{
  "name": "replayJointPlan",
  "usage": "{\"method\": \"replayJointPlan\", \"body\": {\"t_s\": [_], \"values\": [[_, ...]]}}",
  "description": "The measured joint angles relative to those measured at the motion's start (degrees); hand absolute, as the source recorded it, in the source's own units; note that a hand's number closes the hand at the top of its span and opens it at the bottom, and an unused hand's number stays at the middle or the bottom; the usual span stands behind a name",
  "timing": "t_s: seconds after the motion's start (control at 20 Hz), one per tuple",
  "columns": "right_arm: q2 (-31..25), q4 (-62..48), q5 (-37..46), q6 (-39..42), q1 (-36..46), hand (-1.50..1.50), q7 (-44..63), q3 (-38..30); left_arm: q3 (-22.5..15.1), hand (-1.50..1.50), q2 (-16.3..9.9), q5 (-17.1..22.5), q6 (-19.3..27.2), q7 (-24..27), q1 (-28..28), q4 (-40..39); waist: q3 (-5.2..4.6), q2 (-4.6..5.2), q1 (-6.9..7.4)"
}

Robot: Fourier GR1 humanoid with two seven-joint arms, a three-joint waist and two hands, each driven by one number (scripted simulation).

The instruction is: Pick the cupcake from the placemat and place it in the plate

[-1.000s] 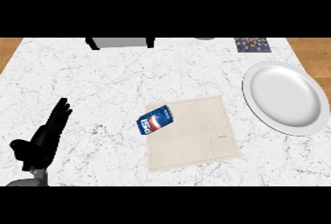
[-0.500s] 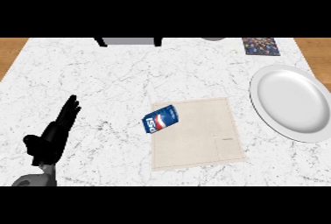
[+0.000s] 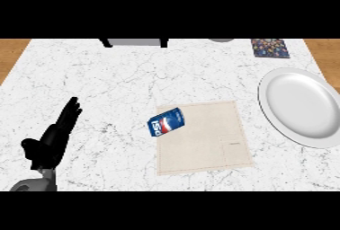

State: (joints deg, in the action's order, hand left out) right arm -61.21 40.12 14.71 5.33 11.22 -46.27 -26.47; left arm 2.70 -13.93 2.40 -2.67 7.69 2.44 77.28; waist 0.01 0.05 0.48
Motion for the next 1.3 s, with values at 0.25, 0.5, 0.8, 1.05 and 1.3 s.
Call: {"method": "replayJointPlan", "body": {"t_s": [0.25,0.5,0.8,1.05,1.3], "values": [[4.52,5.01,2.10,0.17,4.38,1.50,6.36,4.76,-0.41,0.00,0.77,-0.72,0.32,-0.77,-0.20,1.13,-0.03,-0.04,0.07],[10.26,6.99,5.04,-1.06,10.38,1.50,12.23,9.67,0.17,0.00,1.12,-1.15,0.05,0.40,1.13,-1.37,-0.03,0.04,0.18],[16.08,6.60,8.40,-3.59,13.72,1.50,14.93,12.83,0.42,0.00,1.91,-1.64,0.20,-0.95,2.30,-1.14,-0.01,0.04,0.03],[22.17,4.04,8.14,-6.20,17.97,-1.50,19.94,12.77,0.54,0.00,1.92,-1.80,-0.26,-0.83,1.85,-0.96,0.01,0.07,0.34],[25.32,-0.08,9.08,-8.47,22.25,-1.50,25.44,12.75,0.98,0.00,1.97,-2.02,-0.21,-2.04,3.04,-0.82,0.00,0.08,0.23]]}}
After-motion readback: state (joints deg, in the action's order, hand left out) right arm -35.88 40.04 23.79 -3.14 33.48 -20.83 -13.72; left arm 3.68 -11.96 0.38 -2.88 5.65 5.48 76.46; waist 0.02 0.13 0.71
